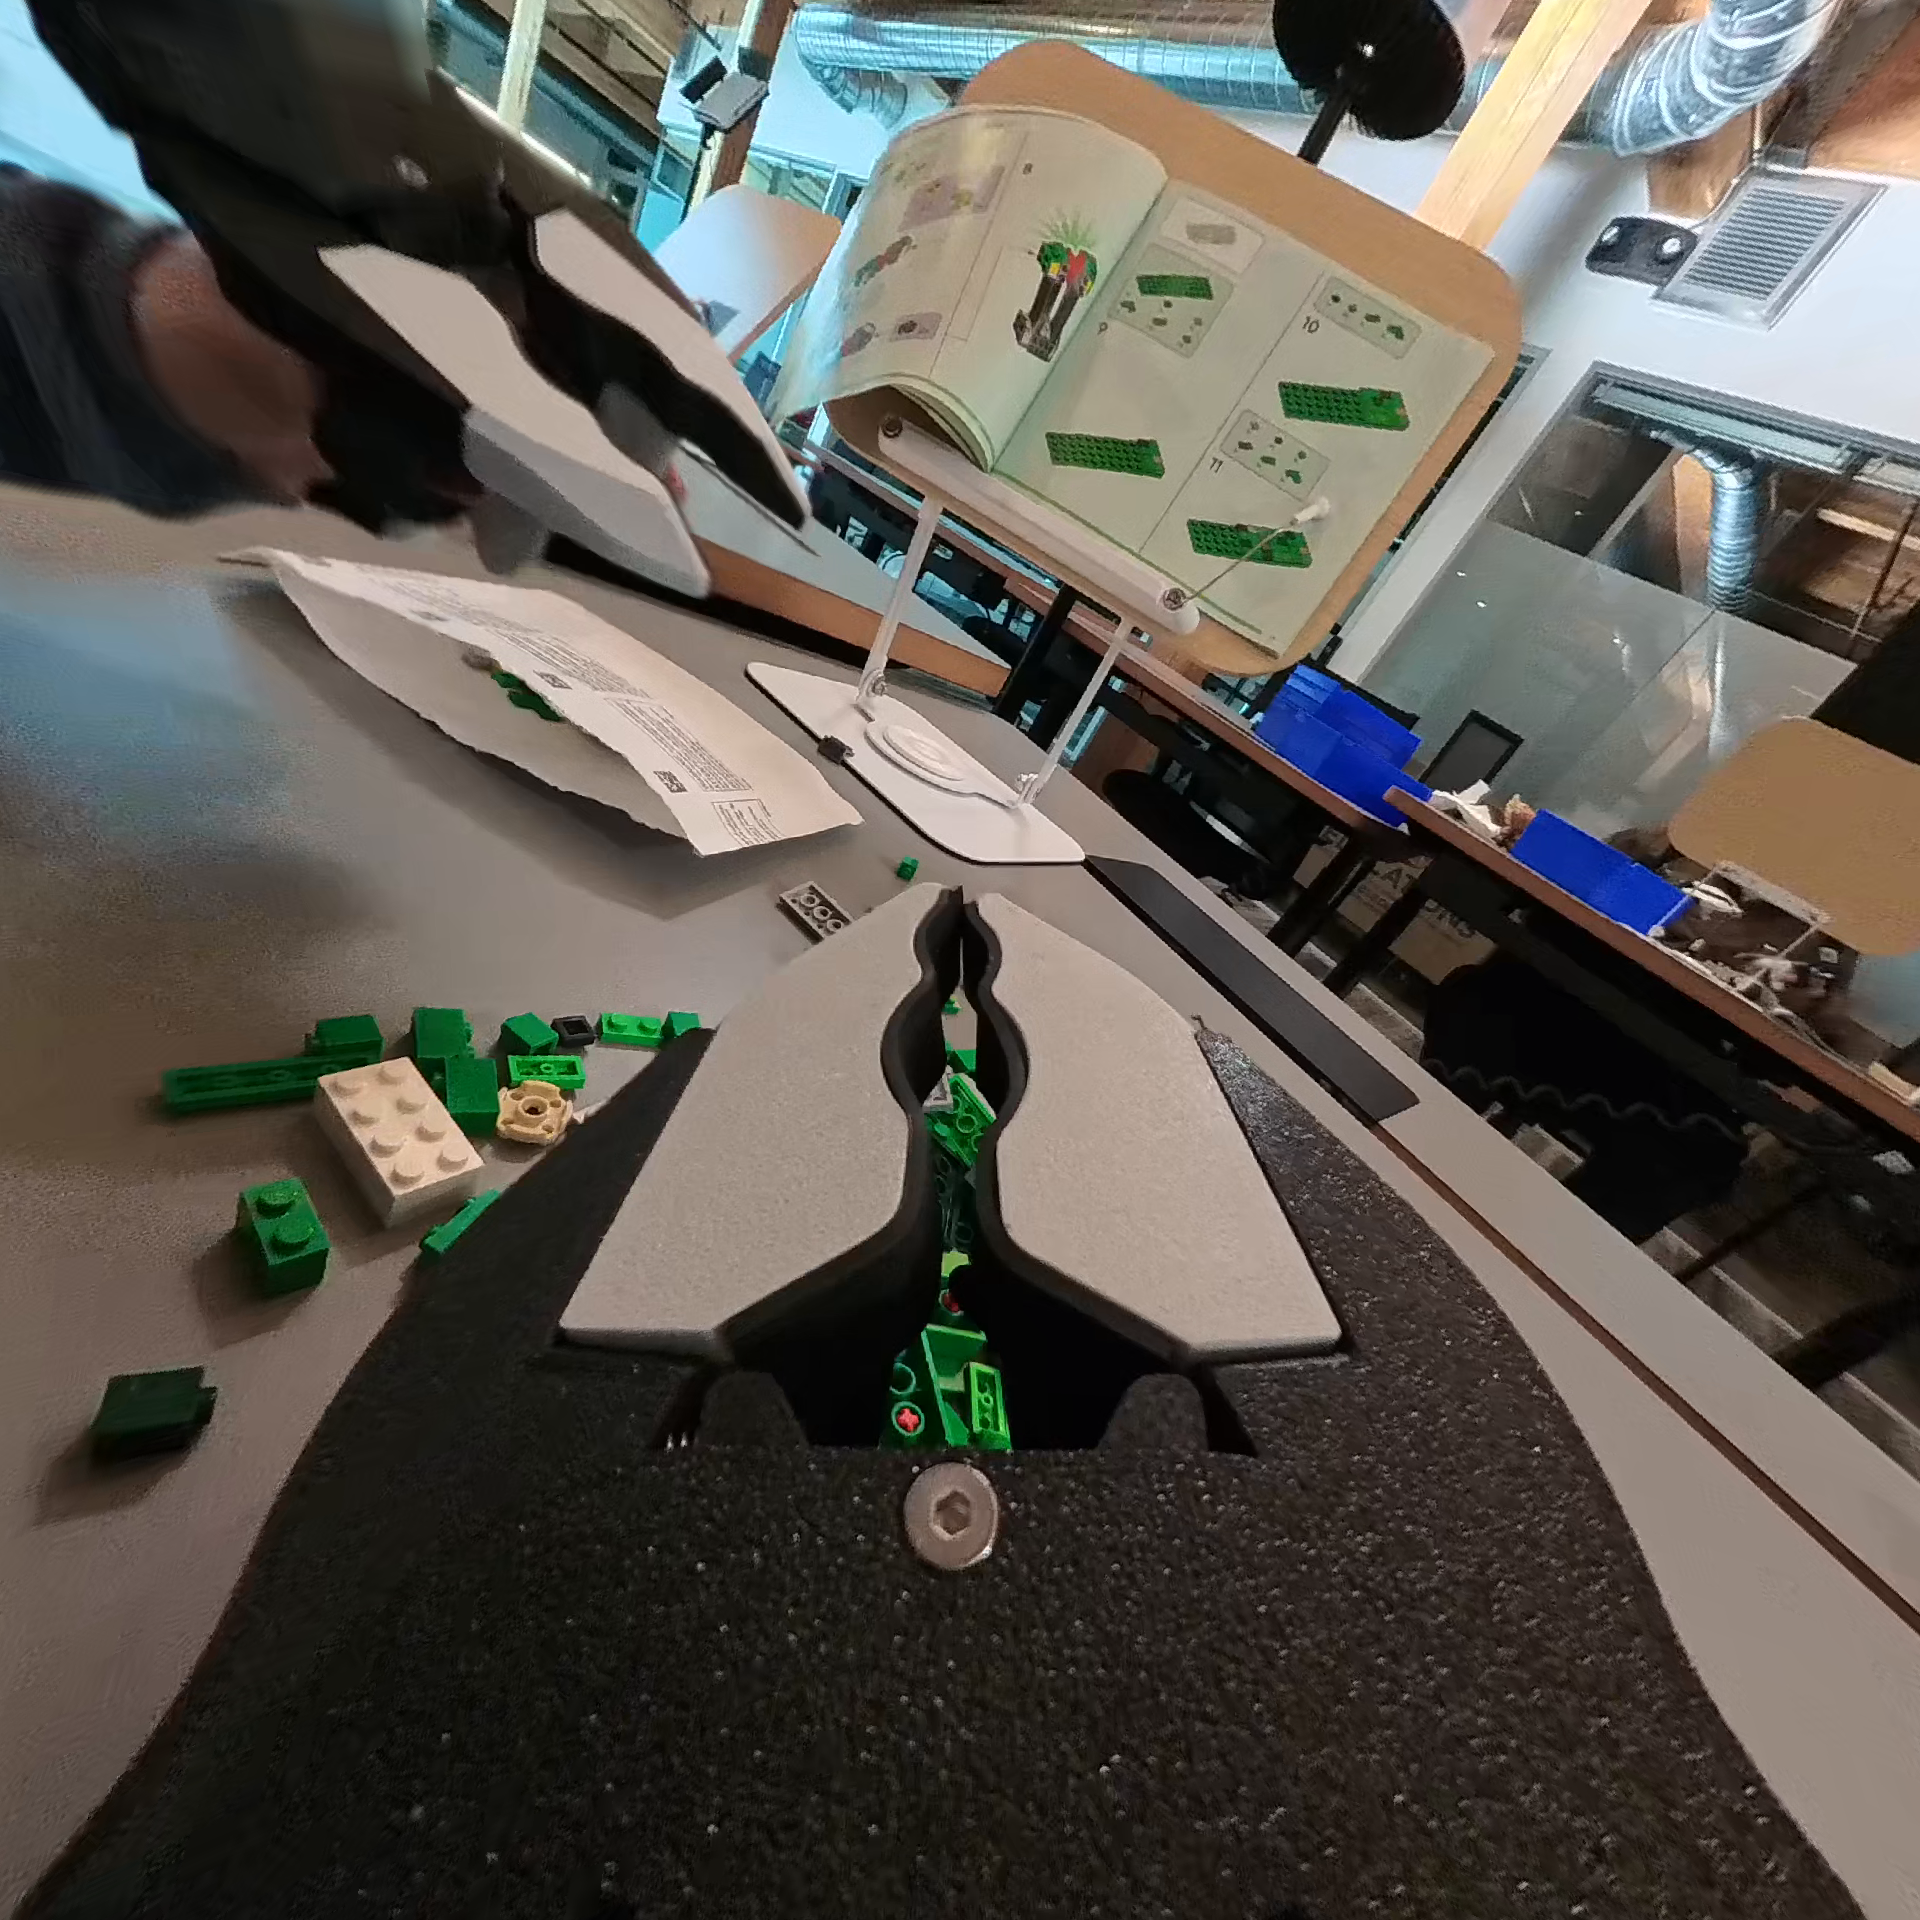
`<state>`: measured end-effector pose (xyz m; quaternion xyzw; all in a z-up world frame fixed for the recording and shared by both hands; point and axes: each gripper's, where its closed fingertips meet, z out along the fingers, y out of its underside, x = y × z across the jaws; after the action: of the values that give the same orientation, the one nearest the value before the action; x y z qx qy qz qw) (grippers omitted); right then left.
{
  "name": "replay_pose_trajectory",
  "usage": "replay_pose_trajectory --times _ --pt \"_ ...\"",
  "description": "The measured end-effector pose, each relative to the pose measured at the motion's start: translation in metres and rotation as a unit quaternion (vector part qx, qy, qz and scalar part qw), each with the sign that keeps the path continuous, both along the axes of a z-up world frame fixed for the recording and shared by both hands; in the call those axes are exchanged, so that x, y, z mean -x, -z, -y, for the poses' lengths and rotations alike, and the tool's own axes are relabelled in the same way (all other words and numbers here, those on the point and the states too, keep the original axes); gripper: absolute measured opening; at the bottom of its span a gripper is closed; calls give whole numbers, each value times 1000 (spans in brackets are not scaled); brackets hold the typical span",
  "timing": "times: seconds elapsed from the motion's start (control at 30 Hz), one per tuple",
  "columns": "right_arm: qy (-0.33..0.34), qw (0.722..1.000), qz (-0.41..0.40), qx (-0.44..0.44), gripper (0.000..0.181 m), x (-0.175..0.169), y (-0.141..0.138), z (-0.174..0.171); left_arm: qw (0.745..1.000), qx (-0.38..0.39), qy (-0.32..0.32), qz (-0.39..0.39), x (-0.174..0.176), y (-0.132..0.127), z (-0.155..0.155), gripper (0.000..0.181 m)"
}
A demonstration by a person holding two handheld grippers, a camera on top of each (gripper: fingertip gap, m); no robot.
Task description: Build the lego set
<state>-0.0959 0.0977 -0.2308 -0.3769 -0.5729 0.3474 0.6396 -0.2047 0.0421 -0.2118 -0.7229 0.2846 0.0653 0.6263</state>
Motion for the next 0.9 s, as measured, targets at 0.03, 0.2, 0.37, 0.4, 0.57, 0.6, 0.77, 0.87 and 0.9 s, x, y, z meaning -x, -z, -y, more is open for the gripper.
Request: replay_pose_trajectory --times 0.03,0.2,0.37,0.4,0.57,0.6,0.77,0.87,0.9 --pt "1 1000 0 0 0 0 0 0 1000 23 -9 4 9 1 7 49" --pt "8 1000 -6 10 0 -1 -1 -4 983 148 -102 -41 64 34 48 84" --pt "10 1000 -9 24 0 -1 -1 -7 944 272 -146 -118 94 74 85 73" --pt "9 1000 -10 24 0 -2 -1 -7 937 279 -155 -142 99 78 88 69" --pt "6 1000 -7 18 0 -1 0 -5 929 277 -174 -171 111 74 86 36" --pt "6 1000 -7 17 0 -1 -1 -4 930 264 -189 -171 116 67 84 24" --pt "3 1000 -7 17 0 -2 -1 -3 937 209 -257 -115 137 31 70 0" --pt "2 1000 -7 16 0 -2 -1 -2 939 201 -266 -82 142 20 66 0" --pt "1 1000 -7 15 0 -2 -1 -2 939 201 -269 -77 144 18 65 0"
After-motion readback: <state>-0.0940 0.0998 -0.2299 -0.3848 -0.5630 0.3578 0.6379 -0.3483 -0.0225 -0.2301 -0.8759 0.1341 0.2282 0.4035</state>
